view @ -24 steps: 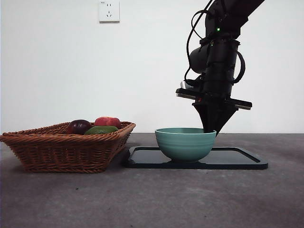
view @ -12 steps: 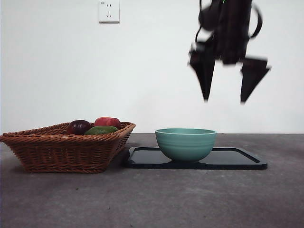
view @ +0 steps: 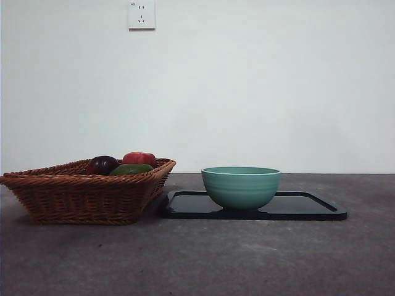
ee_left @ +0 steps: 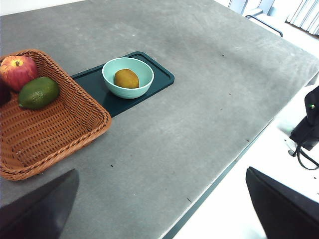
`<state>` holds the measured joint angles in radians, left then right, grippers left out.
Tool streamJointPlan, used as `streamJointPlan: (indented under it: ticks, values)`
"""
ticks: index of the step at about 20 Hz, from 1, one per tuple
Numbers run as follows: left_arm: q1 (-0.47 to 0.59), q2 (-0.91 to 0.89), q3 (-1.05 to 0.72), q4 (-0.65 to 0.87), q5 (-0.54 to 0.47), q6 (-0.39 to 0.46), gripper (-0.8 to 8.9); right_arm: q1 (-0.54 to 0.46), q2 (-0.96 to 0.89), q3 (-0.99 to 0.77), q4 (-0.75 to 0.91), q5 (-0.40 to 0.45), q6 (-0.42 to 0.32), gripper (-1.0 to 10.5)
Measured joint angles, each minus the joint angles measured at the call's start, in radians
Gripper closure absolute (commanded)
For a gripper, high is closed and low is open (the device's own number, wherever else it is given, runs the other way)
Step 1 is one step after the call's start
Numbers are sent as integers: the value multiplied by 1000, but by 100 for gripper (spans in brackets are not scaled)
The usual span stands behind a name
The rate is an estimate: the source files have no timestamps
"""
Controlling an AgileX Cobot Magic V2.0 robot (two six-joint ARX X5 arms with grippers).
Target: Pick up the wifruite, put it on the bowl, pick up the plate, put it on desk
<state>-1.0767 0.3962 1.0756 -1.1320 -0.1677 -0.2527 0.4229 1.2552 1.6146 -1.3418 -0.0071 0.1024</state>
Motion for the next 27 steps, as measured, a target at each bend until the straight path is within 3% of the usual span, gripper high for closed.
streamJointPlan:
  ticks: [9,13,19,27]
  values:
    - [0,0,0,0,0,0,252,99,-591,-511,71,-27,87,398]
    - [0,0,0,0,0,0,252,100,-803,-591,68,-27,89,398]
    - [0,0,0,0,0,0,252,100,-956,-610,66,-27,89,398]
    - [0,1,0,92,-44,-61,252,100,-960,-610,66,-27,89,398]
